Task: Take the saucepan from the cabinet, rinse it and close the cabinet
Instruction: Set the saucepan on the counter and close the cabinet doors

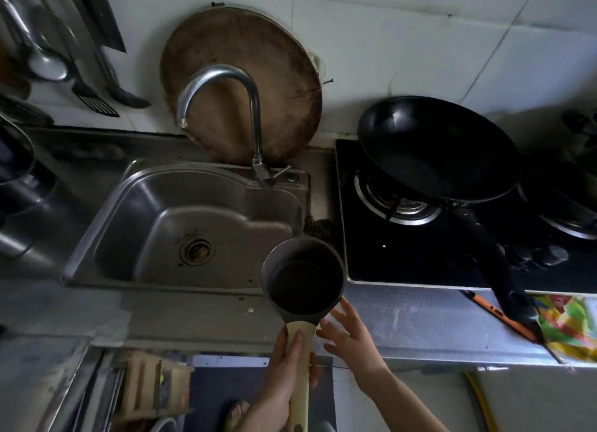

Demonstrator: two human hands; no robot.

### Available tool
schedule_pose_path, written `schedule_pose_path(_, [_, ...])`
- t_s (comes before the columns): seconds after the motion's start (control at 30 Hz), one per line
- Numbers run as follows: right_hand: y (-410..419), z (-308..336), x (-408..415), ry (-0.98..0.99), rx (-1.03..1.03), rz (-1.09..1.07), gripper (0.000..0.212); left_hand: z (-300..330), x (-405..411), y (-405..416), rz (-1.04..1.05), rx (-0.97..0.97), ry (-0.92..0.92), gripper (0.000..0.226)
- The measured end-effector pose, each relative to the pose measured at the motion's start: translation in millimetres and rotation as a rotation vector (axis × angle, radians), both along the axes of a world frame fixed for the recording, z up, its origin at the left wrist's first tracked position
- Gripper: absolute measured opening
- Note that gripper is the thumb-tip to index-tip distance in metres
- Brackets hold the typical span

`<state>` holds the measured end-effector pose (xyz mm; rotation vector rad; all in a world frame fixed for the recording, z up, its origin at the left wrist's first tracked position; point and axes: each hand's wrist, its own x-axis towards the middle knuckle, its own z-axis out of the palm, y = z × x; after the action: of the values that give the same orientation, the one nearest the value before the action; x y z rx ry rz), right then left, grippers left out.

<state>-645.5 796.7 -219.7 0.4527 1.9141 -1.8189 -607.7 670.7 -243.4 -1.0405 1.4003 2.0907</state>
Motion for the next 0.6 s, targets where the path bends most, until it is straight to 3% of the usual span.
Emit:
schedule_pose_path(0.17, [5,-4,4,-0.022,-0.015,0.001,0.067,-8,3,5,-0.028,0.018,-0.027,0.039])
schedule_pose_path(0.6, [6,-13,13,-0.076,-0.053,-0.075,0.068,-21,-1,6,-0.109,-0.039,-0.046,0.015])
